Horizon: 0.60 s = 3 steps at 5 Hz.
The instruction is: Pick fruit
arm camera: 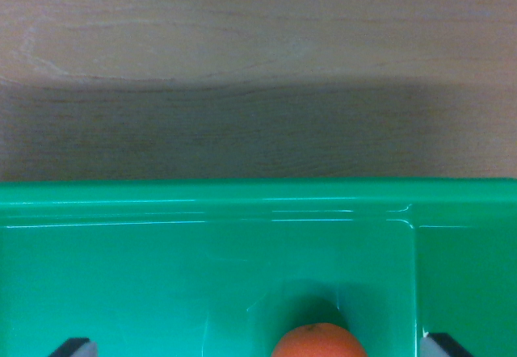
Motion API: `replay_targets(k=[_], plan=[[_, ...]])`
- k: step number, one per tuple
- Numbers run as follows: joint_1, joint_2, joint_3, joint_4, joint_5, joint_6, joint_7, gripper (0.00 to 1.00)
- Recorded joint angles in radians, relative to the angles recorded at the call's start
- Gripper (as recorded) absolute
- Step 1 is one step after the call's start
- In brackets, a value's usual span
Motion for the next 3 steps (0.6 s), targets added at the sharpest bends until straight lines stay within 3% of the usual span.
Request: replay_targets(k=[1, 2, 3], plan=[[0.0, 0.0, 0.0, 0.0, 0.0, 0.0, 0.0, 0.0], [-0.0039, 0.011, -0.006, -0.042, 0.0024, -0.047, -0.009, 0.0], [-0.0039, 0.011, -0.006, -0.042, 0.0024, -0.047, -0.009, 0.0]])
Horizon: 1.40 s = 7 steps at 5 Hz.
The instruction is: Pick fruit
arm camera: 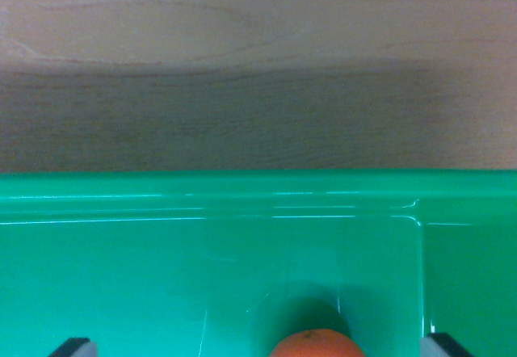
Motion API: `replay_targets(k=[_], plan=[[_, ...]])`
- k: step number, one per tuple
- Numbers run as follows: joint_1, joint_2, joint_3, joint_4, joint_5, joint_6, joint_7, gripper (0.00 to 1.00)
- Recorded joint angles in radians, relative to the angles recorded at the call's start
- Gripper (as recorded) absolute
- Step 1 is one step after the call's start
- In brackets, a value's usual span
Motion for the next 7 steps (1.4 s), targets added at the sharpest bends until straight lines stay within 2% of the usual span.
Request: replay_targets(k=[1, 2, 3, 4, 5, 6, 7], plan=[[-0.0038, 0.011, -0.006, -0.042, 0.0024, -0.047, -0.009, 0.0], [-0.0038, 0.011, -0.006, -0.042, 0.0024, -0.047, -0.009, 0.0], [-0.0077, 0.022, -0.013, -0.085, 0.0049, -0.094, -0.017, 0.0], [-0.0077, 0.022, -0.013, -0.085, 0.0049, -0.094, -0.017, 0.0], [-0.0116, 0.034, -0.019, -0.128, 0.0074, -0.142, -0.026, 0.0], [-0.0116, 0.034, -0.019, -0.128, 0.0074, -0.142, -0.026, 0.0], [-0.0153, 0.044, -0.025, -0.168, 0.0097, -0.186, -0.034, 0.0]])
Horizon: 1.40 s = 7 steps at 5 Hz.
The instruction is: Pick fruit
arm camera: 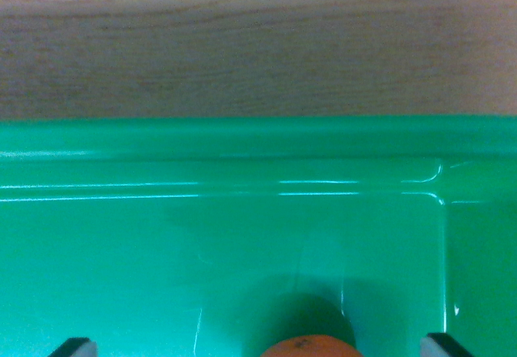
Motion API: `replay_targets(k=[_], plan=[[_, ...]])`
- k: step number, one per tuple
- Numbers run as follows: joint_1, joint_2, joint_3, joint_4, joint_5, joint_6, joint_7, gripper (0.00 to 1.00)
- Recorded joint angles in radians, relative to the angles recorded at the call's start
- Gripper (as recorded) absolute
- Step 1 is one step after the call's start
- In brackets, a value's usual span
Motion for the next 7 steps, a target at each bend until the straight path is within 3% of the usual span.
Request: replay_targets(k=[1, 2, 3, 4, 5, 6, 7], plan=[[0.0, 0.0, 0.0, 0.0, 0.0, 0.0, 0.0, 0.0], [-0.0037, 0.011, -0.006, -0.04, 0.0023, -0.045, -0.008, 0.0], [-0.0037, 0.011, -0.006, -0.04, 0.0023, -0.045, -0.008, 0.0], [-0.007, 0.02, -0.011, -0.077, 0.0044, -0.085, -0.016, 0.0], [-0.007, 0.02, -0.011, -0.077, 0.0044, -0.085, -0.016, 0.0], [-0.0102, 0.03, -0.017, -0.113, 0.0065, -0.125, -0.023, 0.0], [-0.0102, 0.03, -0.017, -0.113, 0.0065, -0.125, -0.023, 0.0]])
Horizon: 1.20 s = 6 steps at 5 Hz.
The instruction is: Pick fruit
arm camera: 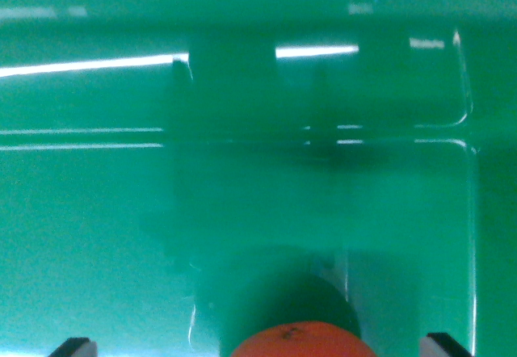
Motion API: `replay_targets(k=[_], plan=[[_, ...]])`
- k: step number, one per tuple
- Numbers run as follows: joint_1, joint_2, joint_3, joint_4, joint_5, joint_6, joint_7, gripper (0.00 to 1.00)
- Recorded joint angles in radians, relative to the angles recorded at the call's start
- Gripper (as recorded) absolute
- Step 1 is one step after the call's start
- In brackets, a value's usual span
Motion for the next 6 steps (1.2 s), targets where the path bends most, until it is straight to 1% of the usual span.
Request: replay_targets(k=[1, 2, 3, 4, 5, 6], plan=[[-0.0031, 0.009, -0.005, -0.034, 0.0019, -0.037, -0.007, 0.0], [-0.0031, 0.009, -0.005, -0.034, 0.0019, -0.037, -0.007, 0.0], [-0.0057, 0.017, -0.009, -0.063, 0.0036, -0.07, -0.013, 0.0], [-0.0057, 0.017, -0.009, -0.063, 0.0036, -0.07, -0.013, 0.0], [-0.0081, 0.023, -0.013, -0.089, 0.0051, -0.099, -0.018, 0.0], [-0.0081, 0.023, -0.013, -0.089, 0.0051, -0.099, -0.018, 0.0]])
